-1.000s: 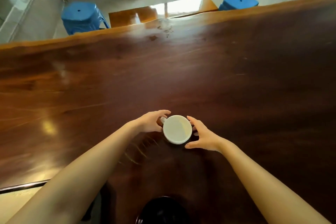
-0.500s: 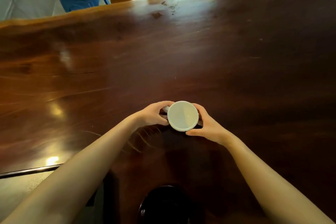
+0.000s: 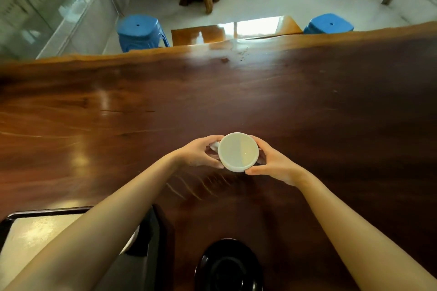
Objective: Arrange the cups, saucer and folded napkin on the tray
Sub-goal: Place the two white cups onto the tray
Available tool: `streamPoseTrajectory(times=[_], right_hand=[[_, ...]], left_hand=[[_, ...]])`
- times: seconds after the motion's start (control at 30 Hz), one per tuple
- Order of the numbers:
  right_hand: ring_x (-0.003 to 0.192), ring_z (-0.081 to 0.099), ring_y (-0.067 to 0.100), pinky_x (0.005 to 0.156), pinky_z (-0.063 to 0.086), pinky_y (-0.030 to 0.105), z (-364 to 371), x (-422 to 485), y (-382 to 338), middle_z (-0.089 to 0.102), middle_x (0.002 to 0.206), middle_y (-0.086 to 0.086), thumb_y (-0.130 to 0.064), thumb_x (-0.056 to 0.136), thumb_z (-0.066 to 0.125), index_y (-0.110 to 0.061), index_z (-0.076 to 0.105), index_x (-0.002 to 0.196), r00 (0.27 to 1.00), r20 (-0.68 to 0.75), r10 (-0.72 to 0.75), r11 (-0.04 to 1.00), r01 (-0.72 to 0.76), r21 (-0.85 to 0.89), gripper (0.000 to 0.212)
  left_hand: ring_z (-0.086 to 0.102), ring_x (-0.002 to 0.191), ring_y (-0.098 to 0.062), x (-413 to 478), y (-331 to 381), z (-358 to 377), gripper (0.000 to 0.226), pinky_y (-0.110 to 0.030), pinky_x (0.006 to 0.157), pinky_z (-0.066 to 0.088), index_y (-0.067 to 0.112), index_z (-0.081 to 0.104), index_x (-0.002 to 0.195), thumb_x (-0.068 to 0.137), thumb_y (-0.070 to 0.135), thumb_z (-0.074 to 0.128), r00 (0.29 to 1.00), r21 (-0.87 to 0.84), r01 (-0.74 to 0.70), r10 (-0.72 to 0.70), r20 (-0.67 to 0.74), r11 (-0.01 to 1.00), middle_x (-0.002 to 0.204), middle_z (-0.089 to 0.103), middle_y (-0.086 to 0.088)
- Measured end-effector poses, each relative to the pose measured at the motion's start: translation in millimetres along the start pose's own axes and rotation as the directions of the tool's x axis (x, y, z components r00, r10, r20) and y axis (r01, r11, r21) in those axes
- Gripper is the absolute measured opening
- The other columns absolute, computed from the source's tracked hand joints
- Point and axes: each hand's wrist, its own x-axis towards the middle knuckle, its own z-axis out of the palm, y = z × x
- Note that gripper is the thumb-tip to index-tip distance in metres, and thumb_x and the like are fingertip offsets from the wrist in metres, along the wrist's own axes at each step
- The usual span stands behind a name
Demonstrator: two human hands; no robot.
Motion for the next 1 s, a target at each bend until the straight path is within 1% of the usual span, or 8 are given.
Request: streamPoseTrajectory(times=[0.13, 0.23, 0.4, 0.53, 0.6, 0.73, 0.83, 1.0], right_hand=[[0.119, 0.046, 0.007, 0.093, 0.041, 0.013, 19, 3, -37, 0.041, 0.128, -0.017, -0.012, 0.074, 0.078, -0.038, 0.03, 0.132, 0.998, 0.056, -0.039, 0.997, 0.043, -0.057, 0.079], [0.116, 0.048, 0.003, 0.087, 0.044, 0.009, 37, 8, -68, 0.043, 0.126, -0.018, -0.012, 0.076, 0.076, -0.035, 0.031, 0.133, 0.99, 0.121, -0.069, 0.991, 0.082, -0.108, 0.076], [0.125, 0.043, 0.012, 0.108, 0.037, 0.033, 76, 19, -114, 0.04, 0.136, -0.006, -0.017, 0.077, 0.076, -0.029, 0.029, 0.139, 0.973, 0.196, -0.124, 0.969, 0.162, -0.188, 0.079], [0.121, 0.046, 0.01, 0.106, 0.04, 0.031, 120, 27, -148, 0.044, 0.132, -0.007, -0.009, 0.078, 0.074, -0.031, 0.035, 0.136, 0.945, 0.275, -0.179, 0.956, 0.233, -0.179, 0.073], [0.123, 0.045, 0.011, 0.107, 0.039, 0.032, 146, 33, -158, 0.04, 0.136, -0.004, -0.008, 0.078, 0.074, -0.032, 0.035, 0.137, 0.932, 0.303, -0.198, 0.948, 0.261, -0.181, 0.074], [0.127, 0.04, 0.015, 0.107, 0.037, 0.033, 209, 49, -168, 0.035, 0.141, -0.001, -0.008, 0.077, 0.075, -0.031, 0.033, 0.139, 0.92, 0.335, -0.204, 0.943, 0.276, -0.185, 0.078], [0.128, 0.039, 0.016, 0.107, 0.035, 0.032, 259, 62, -167, 0.035, 0.14, -0.001, -0.008, 0.075, 0.077, -0.029, 0.031, 0.137, 0.922, 0.344, -0.178, 0.957, 0.244, -0.159, 0.08], [0.119, 0.042, 0.013, 0.104, 0.036, 0.034, 341, 78, -156, 0.041, 0.128, -0.006, -0.008, 0.075, 0.076, -0.03, 0.032, 0.128, 0.938, 0.33, -0.103, 0.975, 0.16, -0.151, 0.073]], left_hand=[[0.055, 0.109, -0.003, -43, 1, -20, 0.065, -0.021, 0.096, 0.042, 0.035, 0.047, 0.124, 0.073, 0.011, 0.079, 0.995, -0.008, -0.023, 0.022, -0.097, 1.0, 0.114, 0.057, 0.019], [0.057, 0.109, -0.01, -78, -2, -36, 0.067, -0.02, 0.094, 0.044, 0.026, 0.049, 0.129, 0.072, 0.007, 0.079, 0.983, -0.03, -0.045, 0.039, -0.18, 0.999, 0.118, 0.059, 0.008], [0.058, 0.101, -0.002, -135, -11, -66, 0.068, -0.004, 0.077, 0.047, 0.019, 0.049, 0.132, 0.072, 0.009, 0.08, 0.957, 0.009, -0.068, 0.068, -0.283, 0.998, 0.116, 0.06, 0.006], [0.056, 0.094, 0.007, -182, -26, -86, 0.066, 0.003, 0.07, 0.042, 0.021, 0.049, 0.13, 0.073, 0.008, 0.079, 0.922, 0.007, -0.071, 0.068, -0.381, 0.997, 0.107, 0.058, 0.016], [0.056, 0.096, 0.004, -207, -39, -95, 0.067, 0.003, 0.07, 0.042, 0.021, 0.049, 0.13, 0.072, 0.008, 0.079, 0.906, 0.003, -0.061, 0.056, -0.42, 0.998, 0.108, 0.058, 0.015], [0.055, 0.108, -0.011, -258, -75, -111, 0.068, -0.01, 0.083, 0.044, 0.019, 0.049, 0.13, 0.07, 0.01, 0.081, 0.872, -0.031, -0.03, 0.011, -0.49, 0.999, 0.119, 0.058, 0.003], [0.054, 0.112, -0.014, -293, -107, -118, 0.069, -0.023, 0.092, 0.044, 0.019, 0.05, 0.13, 0.07, 0.015, 0.082, 0.834, -0.065, 0.018, -0.051, -0.55, 0.998, 0.123, 0.057, 0.001], [0.055, 0.113, -0.015, -341, -169, -119, 0.07, -0.025, 0.093, 0.046, 0.021, 0.054, 0.126, 0.063, 0.021, 0.085, 0.776, -0.18, 0.059, -0.158, -0.611, 0.982, 0.123, 0.059, 0.0]])
